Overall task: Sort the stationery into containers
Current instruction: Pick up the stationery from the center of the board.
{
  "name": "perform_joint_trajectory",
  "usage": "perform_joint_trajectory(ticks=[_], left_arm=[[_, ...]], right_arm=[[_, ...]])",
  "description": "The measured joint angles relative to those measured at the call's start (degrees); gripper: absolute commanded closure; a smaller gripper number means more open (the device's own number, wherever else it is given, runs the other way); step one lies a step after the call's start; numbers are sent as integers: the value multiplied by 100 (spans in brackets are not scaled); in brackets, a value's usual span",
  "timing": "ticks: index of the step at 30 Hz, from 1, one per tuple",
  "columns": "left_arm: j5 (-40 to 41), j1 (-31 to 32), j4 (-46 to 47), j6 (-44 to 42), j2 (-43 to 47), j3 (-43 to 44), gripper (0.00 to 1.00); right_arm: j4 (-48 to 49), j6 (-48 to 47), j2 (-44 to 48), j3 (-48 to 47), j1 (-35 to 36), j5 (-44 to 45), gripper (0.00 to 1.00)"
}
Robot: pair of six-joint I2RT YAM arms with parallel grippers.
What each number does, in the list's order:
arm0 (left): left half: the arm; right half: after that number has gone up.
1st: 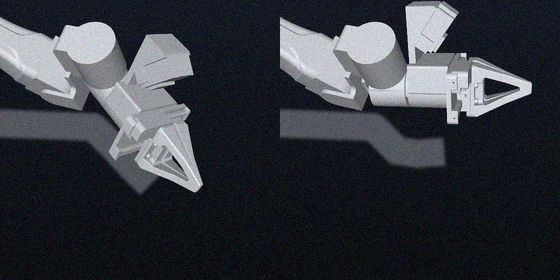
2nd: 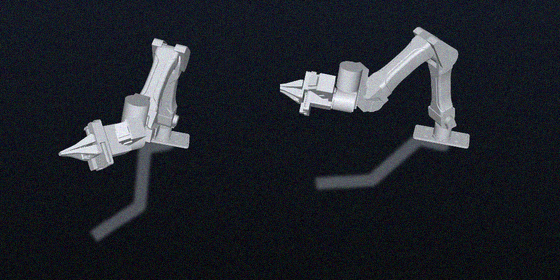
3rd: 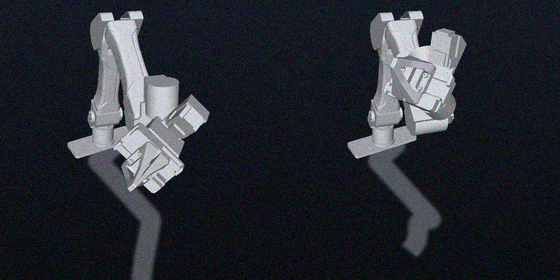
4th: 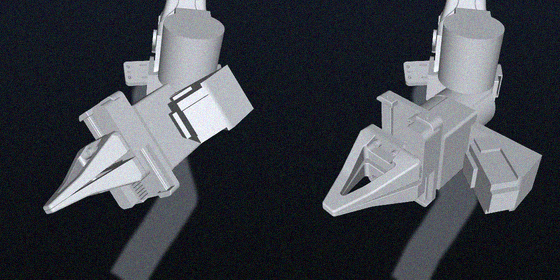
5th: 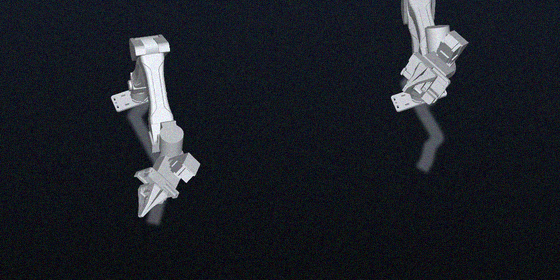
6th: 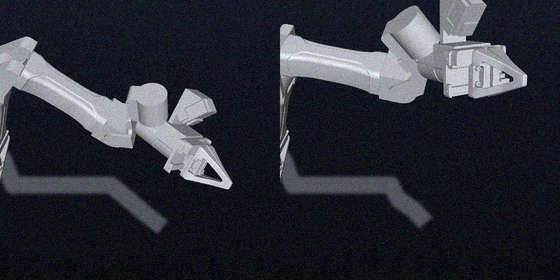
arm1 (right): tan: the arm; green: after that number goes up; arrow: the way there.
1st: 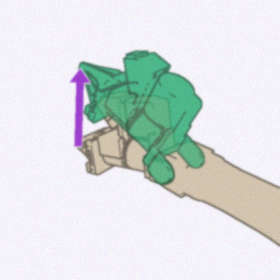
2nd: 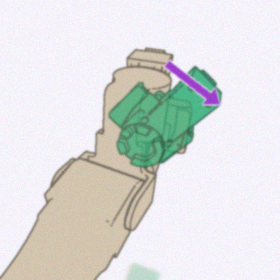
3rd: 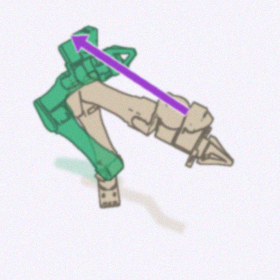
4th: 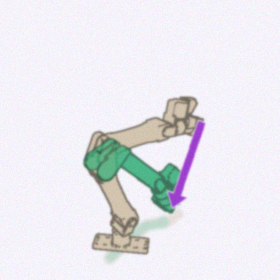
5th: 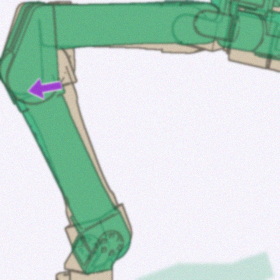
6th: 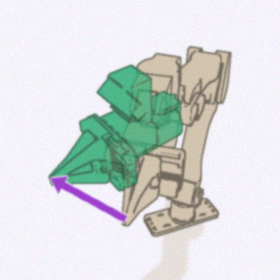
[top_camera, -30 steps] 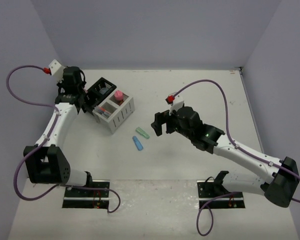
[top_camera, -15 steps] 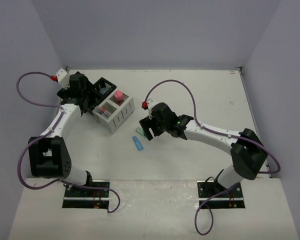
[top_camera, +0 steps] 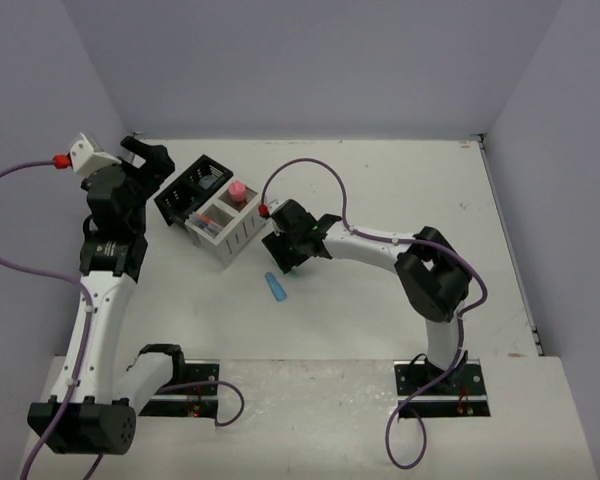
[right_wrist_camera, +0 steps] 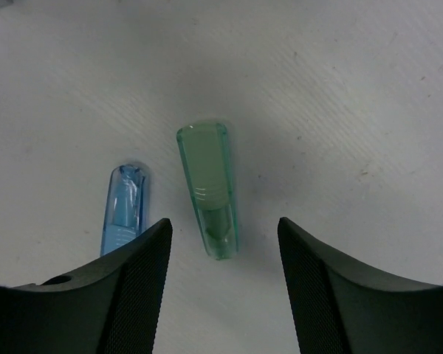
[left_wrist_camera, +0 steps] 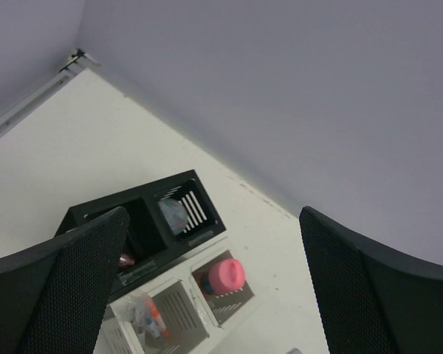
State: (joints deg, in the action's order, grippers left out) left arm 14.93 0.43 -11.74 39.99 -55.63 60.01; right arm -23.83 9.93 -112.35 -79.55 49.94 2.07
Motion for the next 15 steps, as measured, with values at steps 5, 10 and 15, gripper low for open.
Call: perform_joint_trajectory(ticks=[5, 10, 15], left_arm=[[-525, 0, -78, -272, 214, 45, 0], [-1145, 0, -324, -460, -2, 40, 0], [-1809, 0, -286, -554, -83, -35, 0]], right_arm=[[-221, -19, -523, -288, 71, 155, 60], [-231, 14, -577, -336, 121, 402, 88], [-198, 27, -537, -283, 122, 574, 95]])
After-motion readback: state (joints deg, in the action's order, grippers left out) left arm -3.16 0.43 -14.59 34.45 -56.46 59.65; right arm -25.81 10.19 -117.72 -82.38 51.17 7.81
